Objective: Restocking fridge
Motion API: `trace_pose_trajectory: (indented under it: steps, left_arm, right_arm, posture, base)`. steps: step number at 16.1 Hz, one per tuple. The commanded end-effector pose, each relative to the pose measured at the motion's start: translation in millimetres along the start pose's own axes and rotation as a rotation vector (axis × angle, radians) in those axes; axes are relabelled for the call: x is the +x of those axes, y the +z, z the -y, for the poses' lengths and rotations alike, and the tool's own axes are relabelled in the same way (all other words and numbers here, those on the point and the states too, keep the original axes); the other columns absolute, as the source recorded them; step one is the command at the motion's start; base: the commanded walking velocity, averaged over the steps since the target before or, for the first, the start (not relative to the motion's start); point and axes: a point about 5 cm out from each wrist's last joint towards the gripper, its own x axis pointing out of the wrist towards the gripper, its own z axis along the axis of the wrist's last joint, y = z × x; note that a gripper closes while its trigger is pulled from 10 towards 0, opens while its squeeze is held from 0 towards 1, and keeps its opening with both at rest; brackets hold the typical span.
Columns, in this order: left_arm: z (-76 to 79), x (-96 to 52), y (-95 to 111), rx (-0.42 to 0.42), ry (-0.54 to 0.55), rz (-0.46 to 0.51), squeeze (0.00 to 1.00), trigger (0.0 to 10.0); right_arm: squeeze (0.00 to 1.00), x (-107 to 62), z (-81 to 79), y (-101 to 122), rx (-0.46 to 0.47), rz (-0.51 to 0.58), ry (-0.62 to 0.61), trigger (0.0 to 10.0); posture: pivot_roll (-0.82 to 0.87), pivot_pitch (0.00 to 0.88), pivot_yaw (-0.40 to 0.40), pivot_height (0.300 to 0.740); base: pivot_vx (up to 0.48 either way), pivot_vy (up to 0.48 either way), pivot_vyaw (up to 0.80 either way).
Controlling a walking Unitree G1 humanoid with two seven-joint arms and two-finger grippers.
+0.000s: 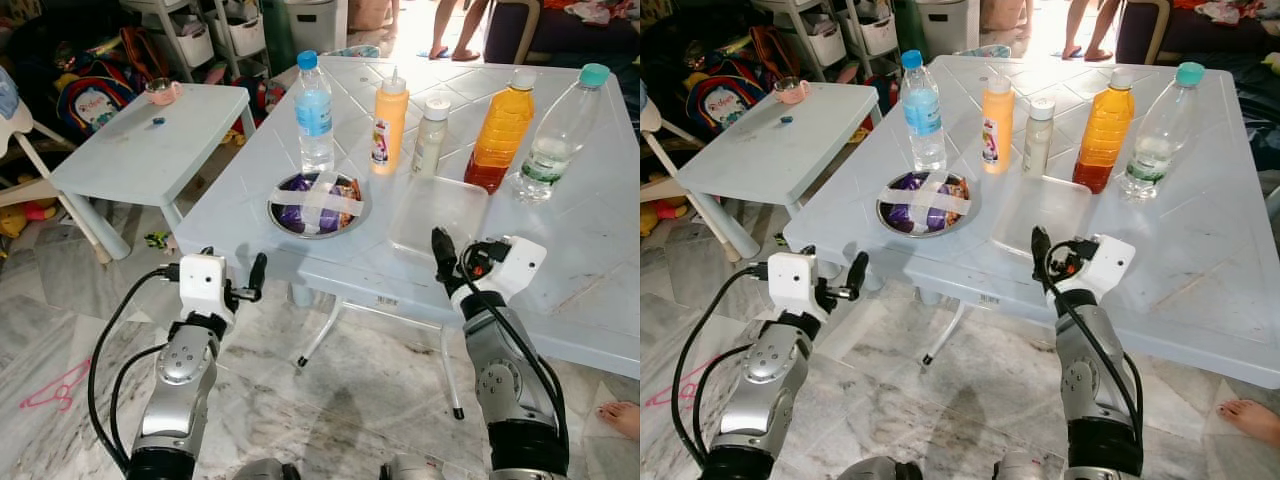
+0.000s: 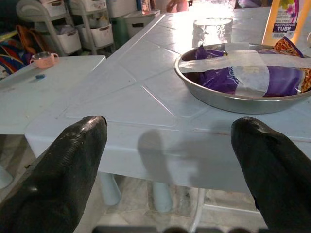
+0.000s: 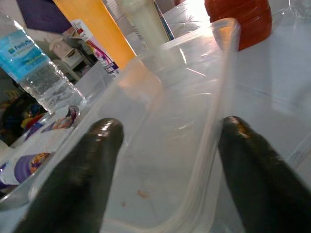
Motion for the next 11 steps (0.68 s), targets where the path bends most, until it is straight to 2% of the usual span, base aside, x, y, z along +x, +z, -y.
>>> trace_pose_trajectory:
  steps: [1,11]
  left_arm:
    - [-3.6,1.8,1.5,0.020,-0.001,0.001,0.00,10.0]
    - [-2.4,3.1,2.0,0.022,-0.009,0.002,0.00,10.0]
  right_arm:
    - [0.00,-1.2,-1.0,-4.6,0.042,-0.025,-0.012,0.0]
    - [0.00,1.1,6.5,-3.1,0.210,-0.020,-0.102,0.0]
  posture:
    - [-0.12,0.000,0.125,0.740]
    - [-0.12,0.000,0.128,0.740]
  base:
    - [0.000,0.000,0.00]
    - [0.000,0.000,0.00]
